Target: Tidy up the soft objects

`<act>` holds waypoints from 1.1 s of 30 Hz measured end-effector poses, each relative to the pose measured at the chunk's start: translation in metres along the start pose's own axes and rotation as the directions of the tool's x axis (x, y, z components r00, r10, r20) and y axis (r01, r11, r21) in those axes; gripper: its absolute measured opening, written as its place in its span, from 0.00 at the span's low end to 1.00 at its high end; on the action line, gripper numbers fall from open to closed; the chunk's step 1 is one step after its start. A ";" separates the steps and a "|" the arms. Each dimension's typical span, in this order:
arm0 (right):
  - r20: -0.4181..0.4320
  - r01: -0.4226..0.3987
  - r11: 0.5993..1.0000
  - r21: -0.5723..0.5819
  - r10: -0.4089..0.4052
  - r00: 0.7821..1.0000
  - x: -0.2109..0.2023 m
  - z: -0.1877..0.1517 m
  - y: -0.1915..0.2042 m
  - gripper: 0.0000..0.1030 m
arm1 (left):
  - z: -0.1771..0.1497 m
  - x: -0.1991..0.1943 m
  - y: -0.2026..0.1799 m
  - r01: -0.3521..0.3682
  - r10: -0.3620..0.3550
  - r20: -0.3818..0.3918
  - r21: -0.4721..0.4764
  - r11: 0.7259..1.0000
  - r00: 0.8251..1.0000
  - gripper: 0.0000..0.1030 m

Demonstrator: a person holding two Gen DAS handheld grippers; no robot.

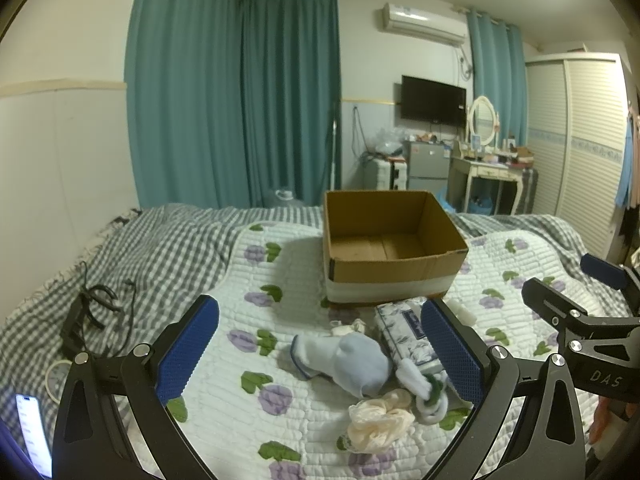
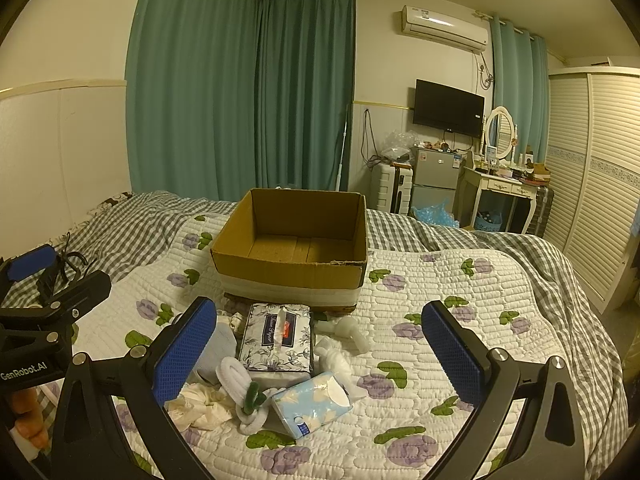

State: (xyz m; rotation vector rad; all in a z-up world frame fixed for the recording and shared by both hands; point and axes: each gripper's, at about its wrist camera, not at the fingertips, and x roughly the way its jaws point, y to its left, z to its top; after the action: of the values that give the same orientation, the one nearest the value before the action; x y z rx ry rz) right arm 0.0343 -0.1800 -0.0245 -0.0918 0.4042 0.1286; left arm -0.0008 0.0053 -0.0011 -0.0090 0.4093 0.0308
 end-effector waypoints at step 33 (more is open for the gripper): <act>-0.354 -0.020 0.995 0.100 0.055 0.934 0.091 -0.066 -0.022 1.00 | -0.055 0.055 -0.010 0.033 -0.032 -0.206 0.003 0.999 0.978 1.00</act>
State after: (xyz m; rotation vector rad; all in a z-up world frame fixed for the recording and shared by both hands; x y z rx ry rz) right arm 0.0951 -0.2000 -0.1200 -0.0122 0.7756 0.1300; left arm 0.0281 -0.0037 -0.0732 -0.0131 0.6167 -0.0040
